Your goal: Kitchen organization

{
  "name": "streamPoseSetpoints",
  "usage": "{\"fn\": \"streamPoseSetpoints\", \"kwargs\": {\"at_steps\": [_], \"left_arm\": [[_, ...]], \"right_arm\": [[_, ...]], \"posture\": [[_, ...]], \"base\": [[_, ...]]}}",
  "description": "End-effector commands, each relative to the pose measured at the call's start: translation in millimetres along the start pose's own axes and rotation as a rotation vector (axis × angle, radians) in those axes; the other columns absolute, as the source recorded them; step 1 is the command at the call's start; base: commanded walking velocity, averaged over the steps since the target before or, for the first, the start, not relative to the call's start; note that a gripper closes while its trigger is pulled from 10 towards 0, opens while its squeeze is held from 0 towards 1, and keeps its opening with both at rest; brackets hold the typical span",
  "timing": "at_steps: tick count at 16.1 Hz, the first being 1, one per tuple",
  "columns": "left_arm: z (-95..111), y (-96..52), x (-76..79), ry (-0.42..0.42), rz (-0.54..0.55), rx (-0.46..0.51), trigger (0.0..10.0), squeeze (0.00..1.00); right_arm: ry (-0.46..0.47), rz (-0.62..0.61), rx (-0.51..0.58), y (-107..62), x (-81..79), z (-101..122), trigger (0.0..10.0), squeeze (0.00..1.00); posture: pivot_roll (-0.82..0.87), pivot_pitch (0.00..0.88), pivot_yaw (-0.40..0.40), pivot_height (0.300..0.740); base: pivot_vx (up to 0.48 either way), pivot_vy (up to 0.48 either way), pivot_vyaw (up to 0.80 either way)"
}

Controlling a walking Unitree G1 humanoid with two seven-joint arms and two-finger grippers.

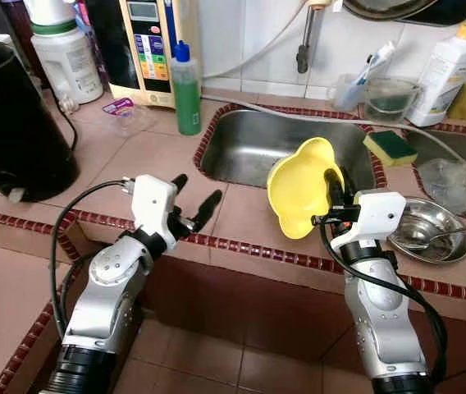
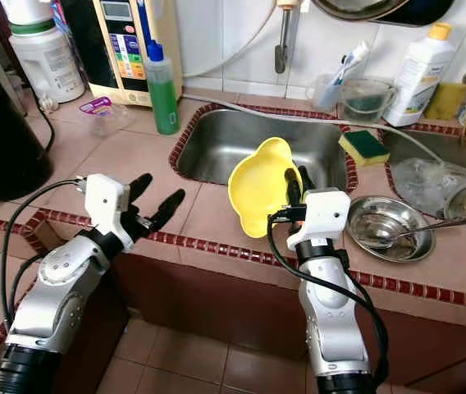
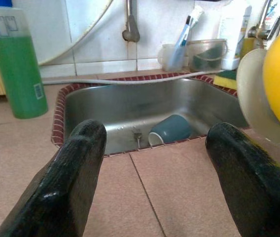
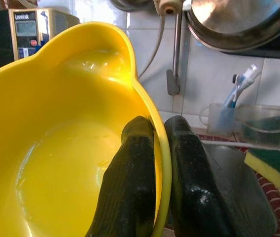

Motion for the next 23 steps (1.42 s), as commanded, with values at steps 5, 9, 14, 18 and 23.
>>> {"fn": "streamPoseSetpoints", "kwargs": {"at_steps": [5,9,14,18,23], "left_arm": [[-1.6,-2.3,4.2,0.016,-0.027,-0.004,10.0,0.0],[-1.7,-2.6,5.2,0.005,-0.038,-0.002,10.0,0.0],[-0.5,-2.9,6.8,0.005,-0.052,0.005,10.0,0.0],[-0.5,-3.2,7.8,0.004,-0.054,0.007,10.0,0.0],[-2.1,-2.3,12.5,-0.043,-0.052,0.003,10.0,0.0]], "right_arm": [[-0.005,-0.03,-0.005,3.3,5.7,-0.9,10.0,0.0],[-0.01,-0.023,0.007,3.0,4.7,0.9,10.0,0.0],[-0.009,-0.017,0.014,3.8,3.0,1.8,10.0,0.0],[-0.012,-0.014,0.011,4.8,2.2,0.8,10.0,0.0],[-0.014,-0.005,0.007,6.0,0.8,0.1,10.0,0.0]], "posture": [[-0.14,0.089,0.037,0.74],[-0.15,0.09,0.039,0.74],[-0.14,0.086,0.04,0.74],[-0.14,0.078,0.036,0.74],[-0.14,0.072,0.03,0.74]], "base": [[0.0,0.0,-0.56],[0.155,0.0,-0.23],[0.462,0.0,0.0],[0.48,0.0,0.0],[0.263,0.0,0.0]]}}
Point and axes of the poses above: a point about 5 cm out from each wrist's last joint towards the gripper, its own y axis pointing out of the wrist towards the gripper, its own z axis along the axis of the wrist's last joint, x = y × z, the point moved 6 cm from there along y, pointing out of the wrist towards the gripper, and after that the axes turned 8 degrees about y, right-handed, at the moved point
